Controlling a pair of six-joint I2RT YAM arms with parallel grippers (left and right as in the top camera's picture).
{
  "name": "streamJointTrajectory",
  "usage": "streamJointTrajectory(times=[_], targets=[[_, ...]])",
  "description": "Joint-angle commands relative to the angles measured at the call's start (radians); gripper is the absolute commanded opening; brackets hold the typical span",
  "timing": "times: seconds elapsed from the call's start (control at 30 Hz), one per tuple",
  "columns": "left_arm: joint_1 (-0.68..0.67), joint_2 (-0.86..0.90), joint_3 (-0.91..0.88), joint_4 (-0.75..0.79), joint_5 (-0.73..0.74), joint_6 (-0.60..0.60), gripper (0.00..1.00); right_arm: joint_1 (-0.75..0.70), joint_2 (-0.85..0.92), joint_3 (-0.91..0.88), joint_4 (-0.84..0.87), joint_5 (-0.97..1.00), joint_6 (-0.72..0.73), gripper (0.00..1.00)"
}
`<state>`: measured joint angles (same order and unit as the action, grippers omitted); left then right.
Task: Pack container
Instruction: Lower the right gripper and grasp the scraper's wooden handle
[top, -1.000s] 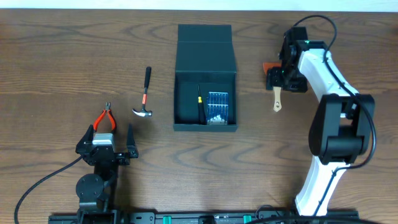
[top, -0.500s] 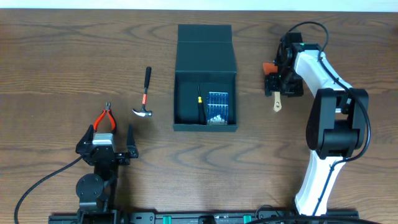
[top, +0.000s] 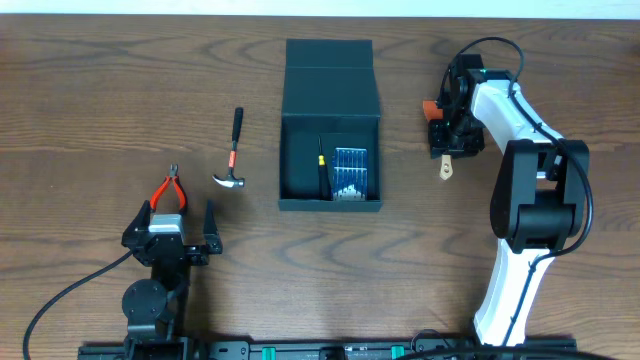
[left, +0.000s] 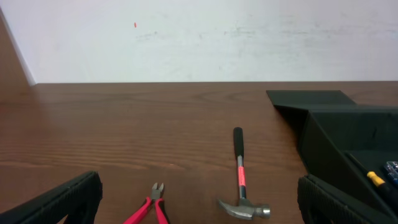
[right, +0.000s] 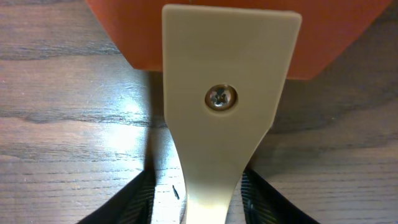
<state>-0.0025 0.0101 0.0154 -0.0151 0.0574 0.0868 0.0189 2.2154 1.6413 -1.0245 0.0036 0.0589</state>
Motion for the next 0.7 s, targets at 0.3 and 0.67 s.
streamJointTrajectory(times=[0.3,0.67], targets=[[-0.003,-0.006,-0.011,-0.015,0.014,0.014,0.98,0.005,0.045,-0.002,-0.021,0.022,-0.008,0.23],[-0.003,-0.006,-0.011,-0.015,0.014,0.014,0.99,0.005,0.045,-0.002,-0.031,0.022,-0.008,0.01]])
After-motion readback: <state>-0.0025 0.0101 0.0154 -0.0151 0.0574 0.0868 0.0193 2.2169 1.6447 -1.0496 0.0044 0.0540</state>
